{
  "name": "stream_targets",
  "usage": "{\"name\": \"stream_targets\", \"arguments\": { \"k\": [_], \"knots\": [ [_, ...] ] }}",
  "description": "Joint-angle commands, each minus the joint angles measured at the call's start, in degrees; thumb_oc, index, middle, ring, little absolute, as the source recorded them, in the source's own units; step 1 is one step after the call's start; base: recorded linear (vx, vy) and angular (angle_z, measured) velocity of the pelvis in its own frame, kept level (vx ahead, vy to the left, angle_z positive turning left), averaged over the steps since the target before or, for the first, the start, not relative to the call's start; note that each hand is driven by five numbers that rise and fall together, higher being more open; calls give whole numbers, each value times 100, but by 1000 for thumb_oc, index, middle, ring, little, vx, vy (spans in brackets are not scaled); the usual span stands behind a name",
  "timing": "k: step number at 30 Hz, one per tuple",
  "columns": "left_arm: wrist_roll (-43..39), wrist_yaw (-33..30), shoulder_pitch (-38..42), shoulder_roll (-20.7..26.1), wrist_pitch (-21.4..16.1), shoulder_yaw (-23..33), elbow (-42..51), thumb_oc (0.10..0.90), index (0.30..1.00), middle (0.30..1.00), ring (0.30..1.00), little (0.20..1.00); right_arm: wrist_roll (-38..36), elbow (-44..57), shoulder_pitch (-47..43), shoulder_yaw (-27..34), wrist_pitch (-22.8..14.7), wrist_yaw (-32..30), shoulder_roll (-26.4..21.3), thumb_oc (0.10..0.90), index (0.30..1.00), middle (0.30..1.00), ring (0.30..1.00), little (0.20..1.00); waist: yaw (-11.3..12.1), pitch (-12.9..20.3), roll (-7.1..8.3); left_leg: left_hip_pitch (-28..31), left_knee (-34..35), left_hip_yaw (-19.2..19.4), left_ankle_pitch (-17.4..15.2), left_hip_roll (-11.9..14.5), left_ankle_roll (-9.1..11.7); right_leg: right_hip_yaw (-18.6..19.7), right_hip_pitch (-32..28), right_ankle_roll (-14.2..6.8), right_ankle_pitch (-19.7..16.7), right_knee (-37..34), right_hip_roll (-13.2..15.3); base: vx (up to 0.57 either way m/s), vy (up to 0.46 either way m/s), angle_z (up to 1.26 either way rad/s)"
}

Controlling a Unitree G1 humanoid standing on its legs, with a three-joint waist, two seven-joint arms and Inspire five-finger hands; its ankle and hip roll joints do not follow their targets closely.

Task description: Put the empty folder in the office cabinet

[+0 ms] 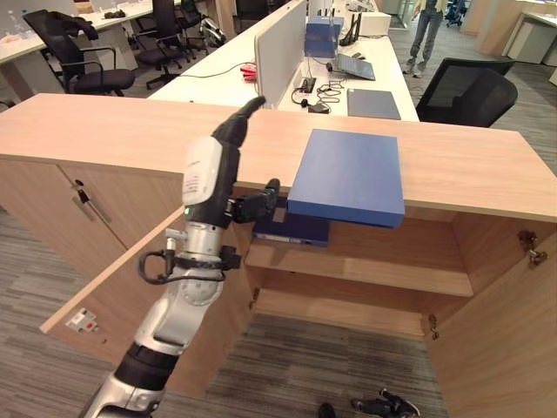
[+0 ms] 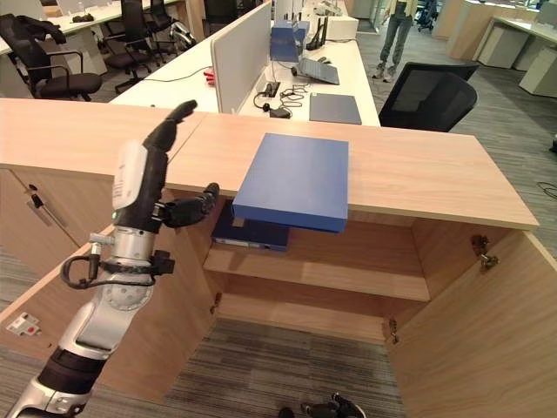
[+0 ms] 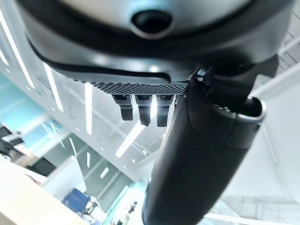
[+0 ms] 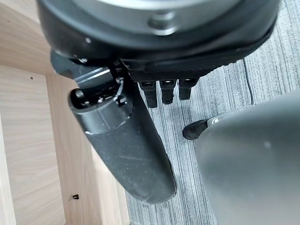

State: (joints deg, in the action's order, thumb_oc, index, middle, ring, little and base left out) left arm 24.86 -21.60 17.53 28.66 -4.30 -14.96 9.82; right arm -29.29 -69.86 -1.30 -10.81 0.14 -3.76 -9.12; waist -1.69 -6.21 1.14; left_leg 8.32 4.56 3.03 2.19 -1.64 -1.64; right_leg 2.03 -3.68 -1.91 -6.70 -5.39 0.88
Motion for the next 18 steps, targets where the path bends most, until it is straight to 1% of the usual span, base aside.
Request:
{"name": "stream_targets", "arguments": {
  "k": [1,3,4,8,18],
  "knots": [
    [-342,144,954,57,-533,-91,217,800,900,900,900,900,201,-294,60,-124,-95,31,33,800,900,900,900,900,-49,271,-9,-135,44,-297,-453,-199,18,-271,-316,-326,486,173,-82,0,0,0],
    [-523,269,1117,48,-523,-307,25,800,900,900,900,900,198,-288,75,-96,-82,50,-17,800,900,900,900,900,-113,283,-32,-125,44,-259,-461,-207,12,-240,-305,-337,491,196,-76,-7,15,-1],
    [-523,265,1127,47,-527,-314,14,800,900,900,900,900,198,-288,74,-91,-81,50,-17,800,900,900,900,900,-108,280,-31,-124,44,-257,-461,-207,12,-239,-304,-337,491,197,-77,-7,27,-5],
    [-605,464,1341,12,-481,-643,-362,800,900,900,900,900,125,-333,86,1,-69,49,-63,800,900,900,900,900,-196,293,-72,-106,44,-222,-475,-218,-1,-171,-284,-344,487,219,-70,-4,25,-10],
    [-117,621,2015,9,-288,-1277,-1313,800,900,900,900,900,-44,-493,51,59,-21,80,-81,800,900,900,900,900,-343,304,-176,-73,44,-139,-510,-239,-20,-83,-273,-368,455,186,-50,-1,10,-6]
  ]
}}
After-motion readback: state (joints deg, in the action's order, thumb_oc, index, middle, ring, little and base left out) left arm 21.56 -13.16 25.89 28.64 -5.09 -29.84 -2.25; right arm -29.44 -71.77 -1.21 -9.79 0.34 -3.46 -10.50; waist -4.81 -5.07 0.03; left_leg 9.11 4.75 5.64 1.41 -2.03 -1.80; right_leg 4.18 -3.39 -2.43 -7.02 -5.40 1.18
